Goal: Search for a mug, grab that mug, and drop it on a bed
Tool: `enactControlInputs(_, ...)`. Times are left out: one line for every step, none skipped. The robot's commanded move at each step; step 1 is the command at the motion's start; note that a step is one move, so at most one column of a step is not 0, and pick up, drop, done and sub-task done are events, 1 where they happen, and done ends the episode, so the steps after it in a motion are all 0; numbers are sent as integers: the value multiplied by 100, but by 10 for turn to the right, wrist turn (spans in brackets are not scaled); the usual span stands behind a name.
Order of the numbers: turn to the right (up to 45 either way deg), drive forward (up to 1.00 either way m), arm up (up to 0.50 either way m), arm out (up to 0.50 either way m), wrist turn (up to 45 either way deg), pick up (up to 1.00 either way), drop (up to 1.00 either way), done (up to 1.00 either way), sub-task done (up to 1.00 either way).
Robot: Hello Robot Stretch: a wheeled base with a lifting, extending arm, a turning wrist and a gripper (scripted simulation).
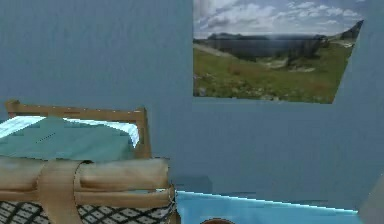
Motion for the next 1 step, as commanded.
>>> enactControlInputs(-450,0,0,0,0,0,0,0,0)
